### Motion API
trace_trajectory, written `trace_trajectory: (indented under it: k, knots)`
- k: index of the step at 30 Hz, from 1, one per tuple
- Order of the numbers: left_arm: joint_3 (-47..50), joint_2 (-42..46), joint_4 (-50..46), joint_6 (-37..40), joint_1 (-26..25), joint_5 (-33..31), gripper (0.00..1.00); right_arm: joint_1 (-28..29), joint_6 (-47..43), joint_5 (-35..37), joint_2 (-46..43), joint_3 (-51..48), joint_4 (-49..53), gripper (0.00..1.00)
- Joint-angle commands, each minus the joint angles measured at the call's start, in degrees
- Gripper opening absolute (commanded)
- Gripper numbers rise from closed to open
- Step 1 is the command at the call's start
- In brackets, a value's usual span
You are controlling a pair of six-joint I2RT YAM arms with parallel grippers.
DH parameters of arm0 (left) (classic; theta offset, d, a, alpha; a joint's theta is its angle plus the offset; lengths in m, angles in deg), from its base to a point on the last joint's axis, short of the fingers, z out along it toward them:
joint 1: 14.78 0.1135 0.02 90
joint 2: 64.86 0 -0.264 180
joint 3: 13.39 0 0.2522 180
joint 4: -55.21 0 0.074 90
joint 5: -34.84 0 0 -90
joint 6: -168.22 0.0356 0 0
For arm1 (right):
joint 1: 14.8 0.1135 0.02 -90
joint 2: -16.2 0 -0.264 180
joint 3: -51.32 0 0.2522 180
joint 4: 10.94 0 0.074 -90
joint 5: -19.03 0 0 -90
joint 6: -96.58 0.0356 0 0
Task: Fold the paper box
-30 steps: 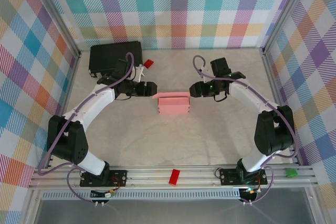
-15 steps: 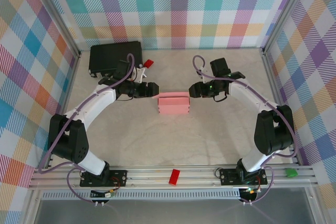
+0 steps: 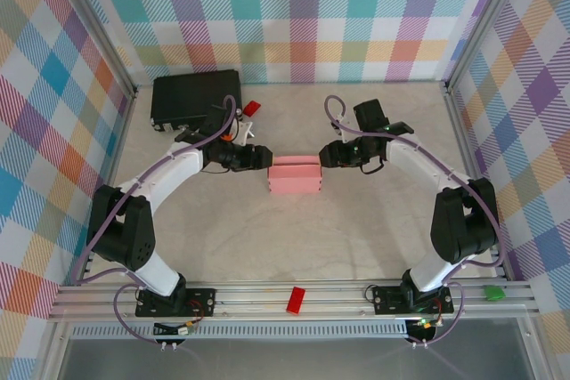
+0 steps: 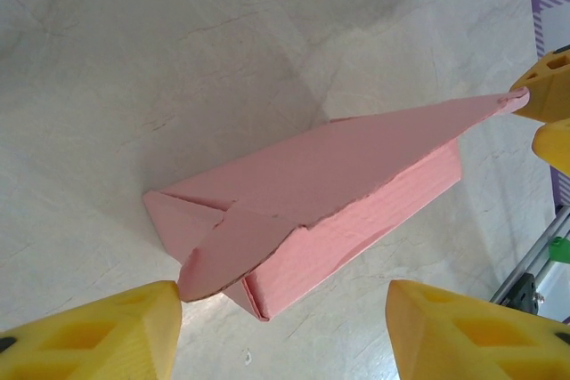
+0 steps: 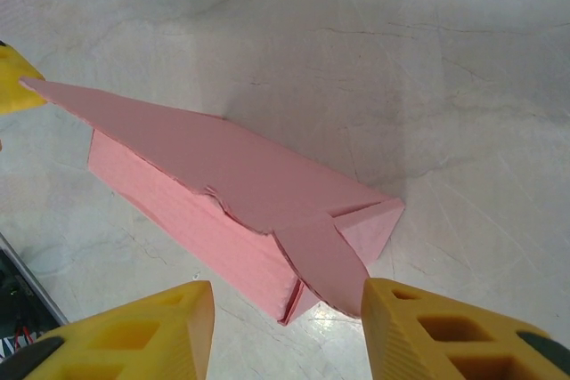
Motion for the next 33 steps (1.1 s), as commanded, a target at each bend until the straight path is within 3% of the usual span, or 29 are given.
trace_trajectory:
  k: [1, 12, 22, 33]
  knots:
    - [-1.64, -0.46, -1.55, 0.78, -0.62, 1.27, 0.6, 0.69, 0.71, -0.45, 0.07, 1.49, 1.04, 0.47]
    - [-2.27, -0.94, -2.29, 1.11, -1.33, 0.49, 0.52, 1.44, 0.96, -0.06, 0.57, 1.86, 1.04, 0.45]
    - [-2.44, 1.7, -2.33, 2.07, -1.33, -7.55, 0.61, 1.42, 0.54, 1.49, 0.66, 2.43, 1.51, 0.45]
    - [-5.0, -2.19, -0.23, 4.67, -1.51, -2.04, 0.61, 1.41, 0.37, 1.31, 1.0, 2.74, 1.84, 0.45]
